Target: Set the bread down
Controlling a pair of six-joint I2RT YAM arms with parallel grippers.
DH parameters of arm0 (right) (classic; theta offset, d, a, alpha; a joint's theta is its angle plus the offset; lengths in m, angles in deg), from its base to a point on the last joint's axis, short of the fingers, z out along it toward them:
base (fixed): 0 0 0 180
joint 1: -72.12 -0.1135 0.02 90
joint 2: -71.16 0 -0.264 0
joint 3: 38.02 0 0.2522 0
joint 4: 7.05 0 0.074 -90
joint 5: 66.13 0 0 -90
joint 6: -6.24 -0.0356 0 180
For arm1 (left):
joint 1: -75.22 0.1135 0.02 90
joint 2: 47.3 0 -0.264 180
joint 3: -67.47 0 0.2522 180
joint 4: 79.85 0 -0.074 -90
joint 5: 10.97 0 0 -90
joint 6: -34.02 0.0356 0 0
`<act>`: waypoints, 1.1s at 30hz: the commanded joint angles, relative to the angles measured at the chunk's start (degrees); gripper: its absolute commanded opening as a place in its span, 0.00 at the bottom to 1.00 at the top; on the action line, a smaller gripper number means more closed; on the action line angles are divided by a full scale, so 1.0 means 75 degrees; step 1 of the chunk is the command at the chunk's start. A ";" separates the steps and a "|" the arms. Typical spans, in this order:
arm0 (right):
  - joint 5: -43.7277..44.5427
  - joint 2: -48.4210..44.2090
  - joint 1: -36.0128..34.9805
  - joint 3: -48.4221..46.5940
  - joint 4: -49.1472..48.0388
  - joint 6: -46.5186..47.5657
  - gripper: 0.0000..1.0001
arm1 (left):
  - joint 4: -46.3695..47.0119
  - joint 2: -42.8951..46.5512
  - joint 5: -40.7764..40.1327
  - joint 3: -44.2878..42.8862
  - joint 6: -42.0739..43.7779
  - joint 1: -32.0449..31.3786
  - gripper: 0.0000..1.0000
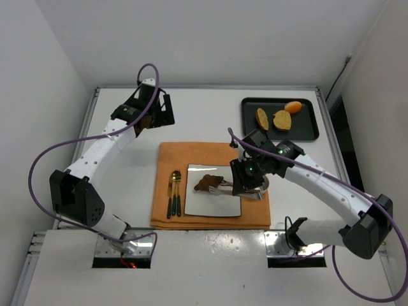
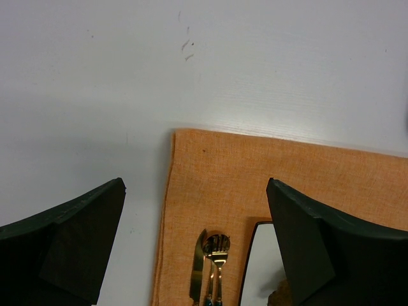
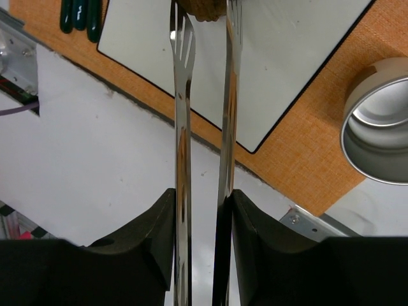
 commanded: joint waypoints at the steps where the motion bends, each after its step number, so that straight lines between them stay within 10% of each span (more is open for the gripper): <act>1: 0.0317 -0.0033 -0.0030 -0.0302 0.0015 -0.0117 0.37 | 0.0004 0.0295 0.0089 -0.0130 -0.0060 0.0055 0.99; 14: 0.0738 -0.0033 -0.0030 -0.0864 0.0390 -0.0117 0.48 | 0.0004 0.0295 0.0089 -0.0059 -0.0060 0.0055 0.99; 27: 0.5259 0.0260 0.0134 -0.2505 0.0905 -0.1276 0.45 | 0.0074 0.0529 0.0242 -0.0059 -0.0060 0.0055 0.99; 33: 0.5391 0.0516 0.0556 -0.2752 0.0343 -0.1184 0.45 | 0.0074 0.0529 0.0242 -0.0059 -0.0060 0.0055 0.99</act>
